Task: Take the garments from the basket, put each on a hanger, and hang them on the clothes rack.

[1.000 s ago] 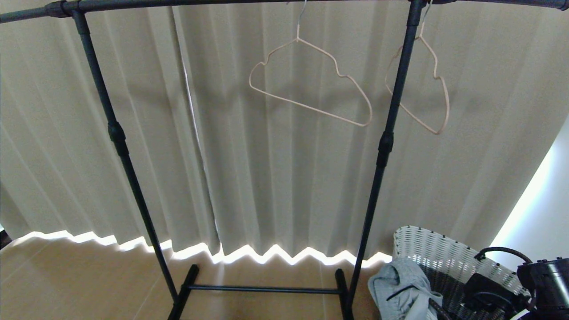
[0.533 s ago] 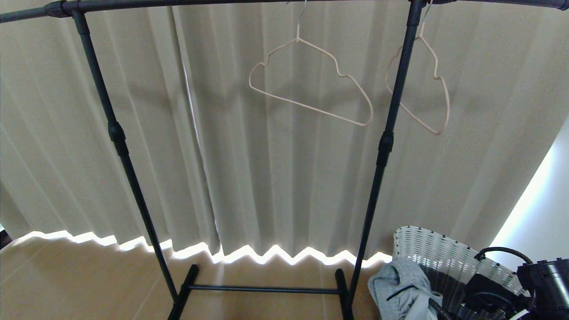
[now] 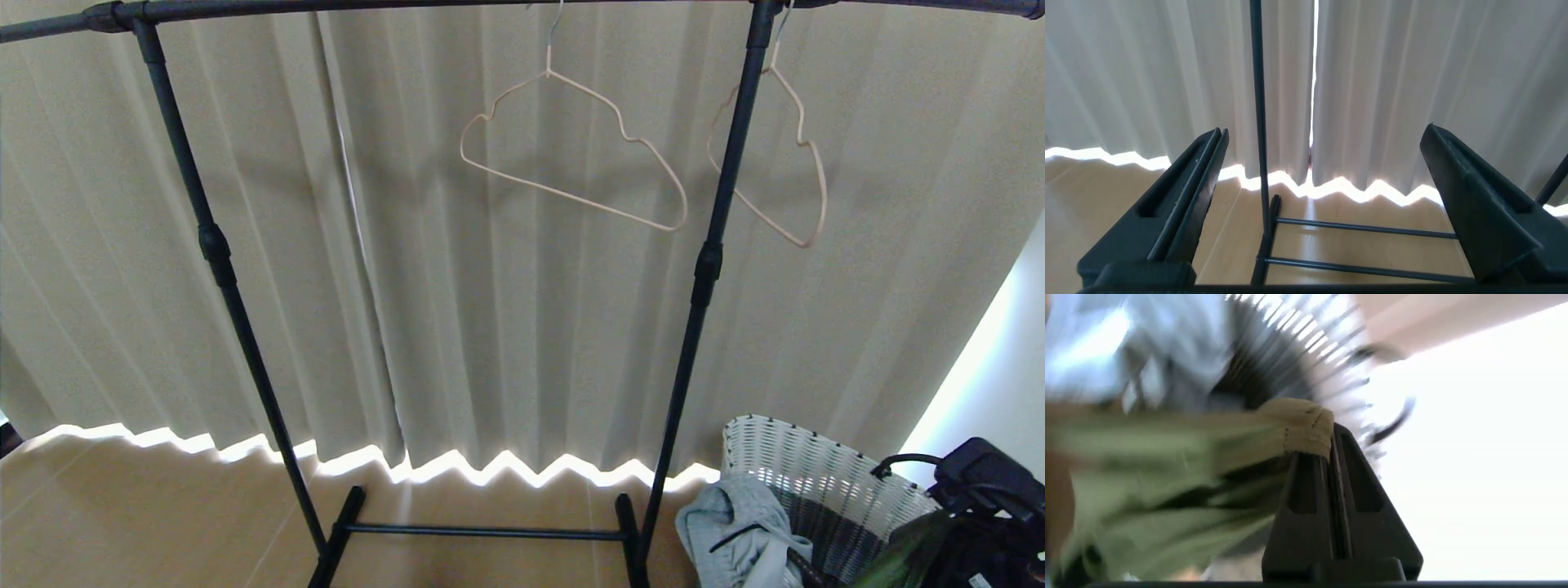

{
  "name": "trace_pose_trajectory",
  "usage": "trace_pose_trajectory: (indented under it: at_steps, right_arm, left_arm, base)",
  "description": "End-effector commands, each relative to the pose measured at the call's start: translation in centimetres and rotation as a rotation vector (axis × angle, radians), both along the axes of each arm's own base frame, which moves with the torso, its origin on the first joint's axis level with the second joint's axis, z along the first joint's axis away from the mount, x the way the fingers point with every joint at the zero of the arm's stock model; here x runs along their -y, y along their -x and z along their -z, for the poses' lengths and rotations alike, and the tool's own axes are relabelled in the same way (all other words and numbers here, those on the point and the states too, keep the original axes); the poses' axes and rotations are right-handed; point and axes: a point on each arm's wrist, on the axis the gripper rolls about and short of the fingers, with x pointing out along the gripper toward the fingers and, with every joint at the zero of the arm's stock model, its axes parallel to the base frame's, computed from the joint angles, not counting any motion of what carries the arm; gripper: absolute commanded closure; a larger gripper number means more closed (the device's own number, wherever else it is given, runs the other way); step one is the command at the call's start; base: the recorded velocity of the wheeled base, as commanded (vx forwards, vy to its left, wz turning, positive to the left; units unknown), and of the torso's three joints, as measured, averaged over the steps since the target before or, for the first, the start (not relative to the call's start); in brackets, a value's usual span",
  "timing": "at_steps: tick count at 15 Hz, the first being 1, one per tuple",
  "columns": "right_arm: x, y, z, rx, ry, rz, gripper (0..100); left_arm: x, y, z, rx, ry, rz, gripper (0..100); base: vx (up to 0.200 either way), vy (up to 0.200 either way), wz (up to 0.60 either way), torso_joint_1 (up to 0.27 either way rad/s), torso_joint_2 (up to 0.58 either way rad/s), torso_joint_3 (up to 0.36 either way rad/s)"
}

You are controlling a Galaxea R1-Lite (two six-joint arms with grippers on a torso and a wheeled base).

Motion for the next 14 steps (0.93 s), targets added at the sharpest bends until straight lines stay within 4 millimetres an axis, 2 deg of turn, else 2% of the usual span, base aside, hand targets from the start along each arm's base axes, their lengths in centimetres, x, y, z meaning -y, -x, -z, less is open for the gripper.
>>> trace_pose_trajectory:
  at_steps: [1, 3, 5, 6, 13, 14]
  right_arm:
    - [0.2, 1.3, -3.2, 0.203, -0.002, 0.012, 100]
    - [0.1, 2.1, -5.1, 0.275, -0.011, 0.0, 100]
    - [0.0, 2.3, -5.9, 0.305, -0.067, 0.0, 100]
    - [-0.1, 2.2, -6.2, 0.327, -0.135, -0.001, 100]
    - [-0.1, 2.5, -6.0, 0.334, -0.182, 0.012, 100]
    - [-0.1, 2.5, -6.0, 0.334, -0.182, 0.012, 100]
  left_arm:
    - [0.0, 0.0, 0.0, -0.001, -0.001, 0.0, 0]
    - [0.0, 0.0, 0.0, -0.001, -0.001, 0.0, 0]
    - [0.0, 0.0, 0.0, -0.001, -0.001, 0.0, 0]
    - [0.0, 0.0, 0.0, -0.001, -0.001, 0.0, 0]
    - [0.0, 0.0, 0.0, -0.001, 0.001, 0.0, 0]
    - [0.0, 0.0, 0.0, -0.001, 0.001, 0.0, 0]
  base:
    - [0.0, 0.0, 0.0, 0.0, 0.0, 0.0]
    - [0.0, 0.0, 0.0, 0.0, 0.0, 0.0]
    - [0.0, 0.0, 0.0, 0.0, 0.0, 0.0]
    - [-0.2, 0.0, 0.0, 0.007, 0.0, 0.002]
    - [-0.2, 0.0, 0.0, 0.003, 0.0, 0.0]
    - [0.0, 0.0, 0.0, 0.0, 0.0, 0.0]
